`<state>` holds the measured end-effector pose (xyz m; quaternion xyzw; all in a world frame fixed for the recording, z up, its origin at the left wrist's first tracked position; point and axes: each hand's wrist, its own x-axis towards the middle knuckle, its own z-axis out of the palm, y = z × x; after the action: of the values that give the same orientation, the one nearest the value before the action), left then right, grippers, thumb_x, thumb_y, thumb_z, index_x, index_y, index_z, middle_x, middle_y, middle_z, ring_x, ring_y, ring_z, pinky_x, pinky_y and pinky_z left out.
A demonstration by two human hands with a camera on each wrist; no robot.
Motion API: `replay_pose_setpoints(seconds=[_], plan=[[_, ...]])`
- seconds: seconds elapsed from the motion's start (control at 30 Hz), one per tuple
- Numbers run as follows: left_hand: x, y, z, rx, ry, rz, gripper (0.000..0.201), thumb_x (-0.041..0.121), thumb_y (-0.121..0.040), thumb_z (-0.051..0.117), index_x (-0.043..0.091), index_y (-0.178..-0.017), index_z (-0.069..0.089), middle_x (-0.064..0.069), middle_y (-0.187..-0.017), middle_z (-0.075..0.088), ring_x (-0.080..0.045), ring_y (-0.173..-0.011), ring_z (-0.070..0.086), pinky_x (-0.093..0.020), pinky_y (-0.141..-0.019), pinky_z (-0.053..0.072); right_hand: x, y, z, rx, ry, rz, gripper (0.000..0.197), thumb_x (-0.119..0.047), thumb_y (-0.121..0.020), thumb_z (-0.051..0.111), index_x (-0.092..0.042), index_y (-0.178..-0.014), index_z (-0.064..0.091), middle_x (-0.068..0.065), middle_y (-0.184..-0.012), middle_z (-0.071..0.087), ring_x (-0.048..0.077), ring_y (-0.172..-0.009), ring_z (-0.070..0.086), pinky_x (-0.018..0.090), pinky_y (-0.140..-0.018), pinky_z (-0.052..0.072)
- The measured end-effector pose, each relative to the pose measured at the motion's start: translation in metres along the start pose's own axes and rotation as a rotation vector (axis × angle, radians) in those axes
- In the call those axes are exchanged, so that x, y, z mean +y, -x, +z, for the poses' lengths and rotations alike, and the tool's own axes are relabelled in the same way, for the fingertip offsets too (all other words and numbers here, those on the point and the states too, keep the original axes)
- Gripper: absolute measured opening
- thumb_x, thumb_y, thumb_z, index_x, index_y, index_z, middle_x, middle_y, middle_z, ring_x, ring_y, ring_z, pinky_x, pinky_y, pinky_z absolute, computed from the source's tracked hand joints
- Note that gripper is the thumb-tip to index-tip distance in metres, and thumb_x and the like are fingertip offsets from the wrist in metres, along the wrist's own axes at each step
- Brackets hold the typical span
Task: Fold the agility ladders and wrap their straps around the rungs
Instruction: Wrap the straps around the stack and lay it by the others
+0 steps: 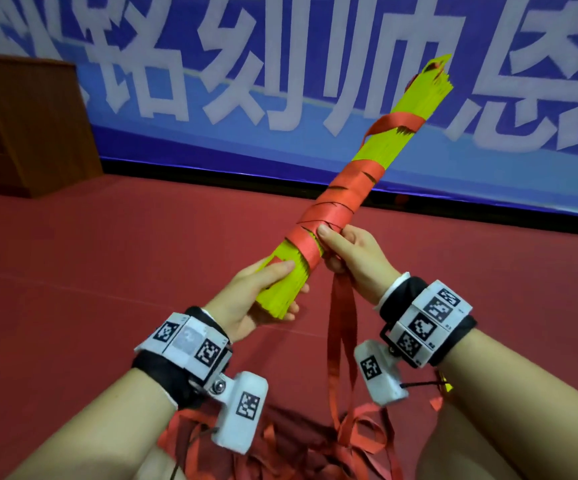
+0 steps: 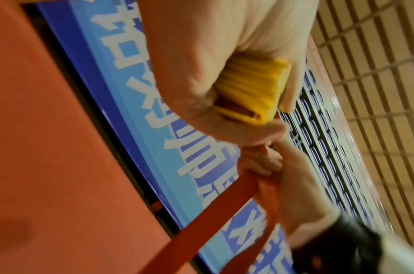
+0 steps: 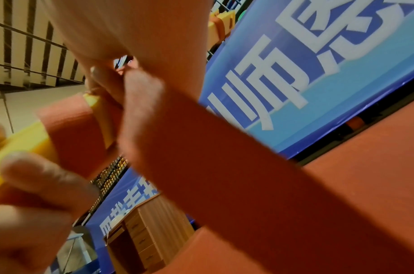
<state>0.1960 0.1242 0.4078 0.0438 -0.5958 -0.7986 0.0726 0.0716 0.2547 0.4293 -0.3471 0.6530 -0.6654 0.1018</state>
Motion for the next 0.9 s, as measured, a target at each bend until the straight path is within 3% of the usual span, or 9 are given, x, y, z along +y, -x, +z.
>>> replay_pose_setpoints(seconds=[0.1,0.2,0.37,0.47,0.53,0.6,0.73,0.83,0.9], plan=[[-0.009,-0.004,-0.001,0.085,-0.071,0.138,0.042,0.016,-0.068,0.074,0.012,-0.107,0.058,-0.010,-0.066,0.066,-0.017,-0.043,0.055,-0.022,-0.038,0.043,-0.001,-0.002,-0.002,-0.043,0.015,0.051,0.034,-0.024,-0.096,0.055,-0.014,-0.065,0.045,0.004,-0.055,0.036,0.008,-0.039,0.028,0.020,-0.041,0.022],[-0.015,-0.004,-0.001,0.150,-0.117,0.228,0.046,0.020,-0.071,0.068,0.022,-0.115,0.060,-0.010,-0.064,0.066,-0.019,-0.042,0.055,-0.022,-0.037,0.043,-0.004,-0.001,-0.002,-0.073,-0.013,0.170,0.035,-0.027,-0.096,0.053,-0.008,-0.067,0.049,-0.001,-0.044,0.032,0.007,-0.035,0.024,0.018,-0.037,0.020],[-0.027,-0.007,0.002,0.302,-0.254,0.304,0.054,0.000,-0.086,0.067,0.022,-0.134,0.052,-0.004,-0.061,0.063,-0.018,-0.042,0.055,-0.024,-0.039,0.046,0.002,-0.002,0.001,-0.044,-0.006,0.253,0.034,-0.031,-0.094,0.058,-0.007,-0.069,0.056,-0.002,-0.049,0.026,0.007,-0.039,0.017,0.019,-0.038,0.014],[-0.031,-0.009,-0.003,0.411,-0.568,0.423,0.067,0.015,-0.083,0.074,0.042,-0.137,0.045,0.005,-0.080,0.067,-0.016,-0.065,0.062,-0.030,-0.063,0.052,0.004,-0.003,0.006,-0.004,-0.023,0.235,0.025,-0.029,-0.093,0.060,-0.005,-0.085,0.060,0.001,-0.057,0.028,0.008,-0.042,0.020,0.019,-0.040,0.016],[-0.031,-0.005,-0.002,0.483,-0.806,0.495,0.069,0.026,-0.083,0.075,0.041,-0.142,0.041,0.002,-0.099,0.067,-0.018,-0.089,0.064,-0.031,-0.079,0.050,0.002,-0.005,0.011,0.028,-0.078,0.212,0.024,-0.030,-0.094,0.058,-0.011,-0.081,0.056,0.001,-0.057,0.032,0.009,-0.042,0.025,0.020,-0.040,0.020],[-0.034,-0.002,0.003,0.523,-1.010,0.561,0.071,0.033,-0.085,0.072,0.038,-0.146,0.036,-0.002,-0.096,0.063,-0.026,-0.088,0.063,-0.035,-0.073,0.049,-0.002,-0.006,0.016,0.095,-0.125,0.187,0.024,-0.036,-0.093,0.058,-0.017,-0.078,0.053,-0.001,-0.055,0.037,0.010,-0.042,0.030,0.021,-0.040,0.025],[-0.045,-0.001,0.008,0.497,-1.307,0.589,0.072,0.039,-0.089,0.065,0.032,-0.151,0.029,-0.002,-0.091,0.055,-0.030,-0.077,0.062,-0.032,-0.058,0.039,-0.001,-0.004,0.019,0.213,-0.084,0.124,0.020,-0.031,-0.090,0.064,-0.014,-0.090,0.053,-0.004,-0.056,0.045,0.008,-0.038,0.037,0.020,-0.038,0.031],[-0.046,-0.003,0.002,0.293,-1.248,0.444,0.074,0.046,-0.093,0.054,0.042,-0.151,0.009,0.001,-0.108,0.056,-0.027,-0.091,0.061,-0.034,-0.070,0.046,0.003,-0.002,0.013,0.235,-0.076,0.081,0.021,-0.024,-0.090,0.066,-0.012,-0.102,0.053,-0.002,-0.067,0.049,0.003,-0.041,0.042,0.017,-0.040,0.033],[-0.041,-0.002,0.001,0.130,-0.933,0.323,0.070,0.051,-0.088,0.051,0.052,-0.145,0.011,0.007,-0.116,0.061,-0.012,-0.100,0.063,-0.032,-0.087,0.050,0.002,0.000,0.007,0.186,-0.069,0.022,0.026,-0.021,-0.089,0.067,-0.011,-0.109,0.055,-0.003,-0.076,0.055,-0.001,-0.049,0.050,0.014,-0.045,0.037]])
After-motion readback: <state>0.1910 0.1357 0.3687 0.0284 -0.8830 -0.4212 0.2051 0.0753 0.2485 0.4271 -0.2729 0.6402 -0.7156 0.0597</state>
